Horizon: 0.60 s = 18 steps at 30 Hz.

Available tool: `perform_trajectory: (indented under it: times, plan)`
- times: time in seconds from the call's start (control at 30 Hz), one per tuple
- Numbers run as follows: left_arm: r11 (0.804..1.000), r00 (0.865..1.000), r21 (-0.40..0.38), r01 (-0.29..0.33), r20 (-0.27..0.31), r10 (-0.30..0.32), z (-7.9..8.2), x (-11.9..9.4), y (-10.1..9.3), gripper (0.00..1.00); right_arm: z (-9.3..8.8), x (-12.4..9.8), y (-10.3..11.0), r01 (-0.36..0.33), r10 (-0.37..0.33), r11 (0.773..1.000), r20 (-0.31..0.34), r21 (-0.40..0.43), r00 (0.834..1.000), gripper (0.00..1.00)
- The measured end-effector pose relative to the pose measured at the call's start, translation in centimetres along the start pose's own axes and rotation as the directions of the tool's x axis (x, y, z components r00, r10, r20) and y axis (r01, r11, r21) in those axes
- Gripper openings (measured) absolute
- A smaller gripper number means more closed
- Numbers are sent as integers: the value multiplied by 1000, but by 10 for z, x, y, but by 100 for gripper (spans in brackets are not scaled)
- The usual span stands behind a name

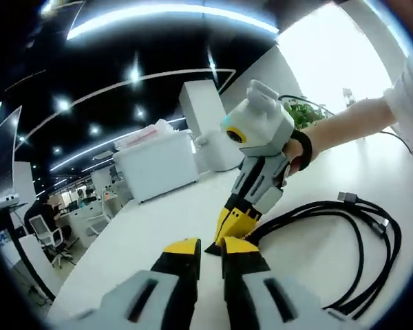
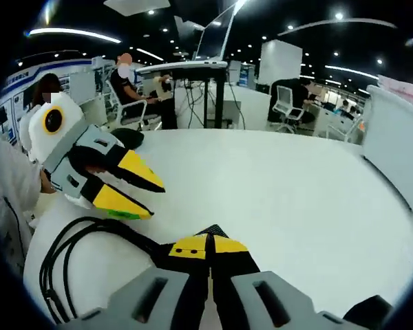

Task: Coil the Type-C to USB data cable on the desktop and secure it with Velcro straps.

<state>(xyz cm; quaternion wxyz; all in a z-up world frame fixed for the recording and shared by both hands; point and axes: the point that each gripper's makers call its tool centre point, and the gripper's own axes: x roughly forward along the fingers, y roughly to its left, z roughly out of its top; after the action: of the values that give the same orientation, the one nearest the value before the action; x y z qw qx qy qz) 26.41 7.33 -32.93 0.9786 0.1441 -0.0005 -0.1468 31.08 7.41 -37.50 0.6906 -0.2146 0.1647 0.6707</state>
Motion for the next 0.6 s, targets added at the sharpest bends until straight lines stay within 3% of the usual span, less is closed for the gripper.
perform_trajectory:
  times: [0.07,0.1,0.13,0.17,0.2,0.23,0.27,0.3,0.33,0.4,0.43,0.5,0.6]
  plan:
    - [1000,1000,-26,-17,21,18,4,-1,4,13,4,-3,5,-60,52,992,72,115,996,1]
    - [999,999,-33,-21,26,22,5,-1,5,13,-3,-1,7,-77,71,984,45,161,997,1]
    - [999,999,-42,-23,31,24,5,-1,7,13,-12,3,3,-65,64,986,6,151,998,1]
    - [999,999,-47,-24,32,26,5,-1,7,13,-2,7,1,-70,55,985,94,159,994,1]
    - [998,999,-50,-25,33,27,6,-2,8,13,-8,5,3,-95,83,968,61,234,995,1]
    - [998,999,-53,-26,36,28,6,-2,8,14,-9,4,0,-94,85,963,48,251,995,1]
    - [998,999,-56,-29,42,31,7,-3,8,14,-9,2,-3,-76,68,973,44,220,997,1]
    - [998,998,-57,-32,44,35,7,-3,9,14,-2,-3,-8,-48,38,990,77,133,996,1]
    - [998,998,-57,-36,44,39,7,-3,10,14,7,-11,-3,-69,58,995,137,75,989,2]
    - [997,998,-60,-41,44,44,7,-3,11,14,21,-25,13,-133,118,990,245,45,962,5]
    - [997,998,-64,-42,46,45,7,-3,12,14,22,-31,24,-174,161,984,267,26,950,10]
    - [996,997,-77,-39,61,44,11,-3,13,14,15,-34,36,-205,206,978,254,-31,945,19]
    - [996,994,-79,-51,95,59,18,-6,14,14,4,-26,44,-222,228,974,231,-52,946,21]
